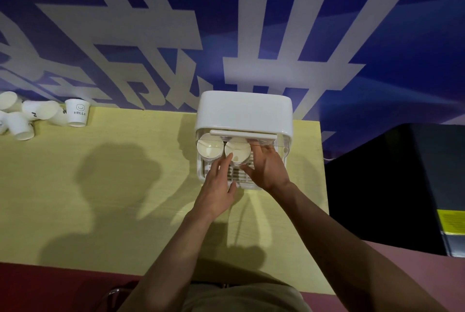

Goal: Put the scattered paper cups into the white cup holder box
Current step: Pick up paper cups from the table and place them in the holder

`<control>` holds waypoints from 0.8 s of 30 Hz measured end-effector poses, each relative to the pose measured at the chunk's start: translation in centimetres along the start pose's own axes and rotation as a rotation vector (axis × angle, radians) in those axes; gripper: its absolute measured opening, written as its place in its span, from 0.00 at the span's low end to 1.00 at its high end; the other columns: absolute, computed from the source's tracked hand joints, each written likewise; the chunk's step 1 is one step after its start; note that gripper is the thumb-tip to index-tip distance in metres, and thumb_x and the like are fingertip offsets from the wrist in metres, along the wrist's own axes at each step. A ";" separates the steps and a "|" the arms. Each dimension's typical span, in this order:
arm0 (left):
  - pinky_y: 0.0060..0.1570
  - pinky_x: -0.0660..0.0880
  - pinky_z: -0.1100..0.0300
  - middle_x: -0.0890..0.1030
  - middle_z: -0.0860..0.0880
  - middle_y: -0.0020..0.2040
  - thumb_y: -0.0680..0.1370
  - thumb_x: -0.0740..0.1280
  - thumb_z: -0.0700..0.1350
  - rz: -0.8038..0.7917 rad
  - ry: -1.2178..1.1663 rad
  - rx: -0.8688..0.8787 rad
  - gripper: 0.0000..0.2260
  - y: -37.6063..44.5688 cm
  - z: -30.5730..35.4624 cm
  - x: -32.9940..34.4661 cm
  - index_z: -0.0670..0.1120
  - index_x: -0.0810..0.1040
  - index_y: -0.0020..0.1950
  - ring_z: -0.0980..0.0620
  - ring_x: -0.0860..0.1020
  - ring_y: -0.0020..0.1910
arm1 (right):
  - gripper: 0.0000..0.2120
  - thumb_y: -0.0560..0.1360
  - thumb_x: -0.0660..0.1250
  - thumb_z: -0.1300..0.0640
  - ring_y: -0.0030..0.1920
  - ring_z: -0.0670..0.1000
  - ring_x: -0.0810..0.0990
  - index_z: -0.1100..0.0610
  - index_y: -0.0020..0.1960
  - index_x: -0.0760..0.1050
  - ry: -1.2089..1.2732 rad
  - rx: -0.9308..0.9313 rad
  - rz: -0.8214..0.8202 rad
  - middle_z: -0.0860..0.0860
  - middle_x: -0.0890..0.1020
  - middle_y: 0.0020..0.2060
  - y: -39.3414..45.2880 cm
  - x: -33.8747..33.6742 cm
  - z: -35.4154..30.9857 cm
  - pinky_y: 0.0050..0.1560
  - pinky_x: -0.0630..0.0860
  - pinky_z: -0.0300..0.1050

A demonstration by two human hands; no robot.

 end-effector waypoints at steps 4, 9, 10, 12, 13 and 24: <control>0.72 0.69 0.56 0.62 0.55 0.76 0.79 0.69 0.41 0.039 0.000 0.057 0.34 -1.9 -0.1 -1.6 0.56 0.58 0.80 0.55 0.65 0.75 | 0.38 0.73 0.76 0.45 0.65 0.64 0.75 0.58 0.76 0.66 -0.026 -0.009 0.030 0.58 0.79 0.68 -2.3 -1.6 -1.0 0.63 0.75 0.57; 0.65 0.74 0.57 0.68 0.56 0.70 0.78 0.70 0.42 0.137 -0.047 0.040 0.29 -6.1 -2.2 -5.2 0.54 0.65 0.78 0.58 0.71 0.66 | 0.35 0.73 0.78 0.48 0.60 0.62 0.77 0.59 0.74 0.69 -0.018 -0.051 0.178 0.57 0.79 0.66 -6.1 -3.8 -3.4 0.61 0.77 0.57; 0.64 0.75 0.56 0.69 0.56 0.69 0.78 0.70 0.42 0.161 -0.061 0.029 0.29 -6.9 -3.0 -6.1 0.53 0.67 0.77 0.59 0.72 0.65 | 0.34 0.74 0.77 0.48 0.59 0.62 0.77 0.59 0.73 0.69 -0.012 -0.055 0.197 0.56 0.79 0.65 -6.7 -3.9 -4.3 0.61 0.77 0.57; 0.62 0.75 0.58 0.69 0.58 0.66 0.78 0.70 0.42 0.202 -0.087 -0.013 0.28 -8.1 -4.7 -7.9 0.54 0.68 0.76 0.61 0.72 0.63 | 0.32 0.75 0.76 0.47 0.58 0.61 0.77 0.60 0.72 0.70 -0.001 -0.107 0.209 0.56 0.79 0.63 -7.4 -3.6 -6.9 0.60 0.77 0.57; 0.62 0.75 0.59 0.69 0.59 0.66 0.78 0.71 0.42 0.222 -0.095 -0.037 0.28 -8.6 -5.7 -8.9 0.56 0.68 0.76 0.63 0.72 0.63 | 0.31 0.75 0.76 0.47 0.57 0.61 0.77 0.60 0.72 0.71 0.003 -0.145 0.200 0.56 0.80 0.61 -7.4 -3.3 -8.5 0.59 0.77 0.57; 0.58 0.78 0.55 0.70 0.58 0.64 0.77 0.73 0.41 0.365 -0.178 -0.184 0.26 -10.5 -23.9 -26.1 0.57 0.71 0.73 0.58 0.75 0.61 | 0.30 0.76 0.72 0.43 0.60 0.56 0.75 0.54 0.74 0.70 -0.013 -0.255 0.050 0.52 0.79 0.64 3.8 5.7 -31.4 0.60 0.76 0.52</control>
Point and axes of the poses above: each hand's wrist, its own y-axis towards the middle knuckle, its own x-axis out of the palm, z = x × y, the point moved 2 cm from there along y, towards the middle knuckle
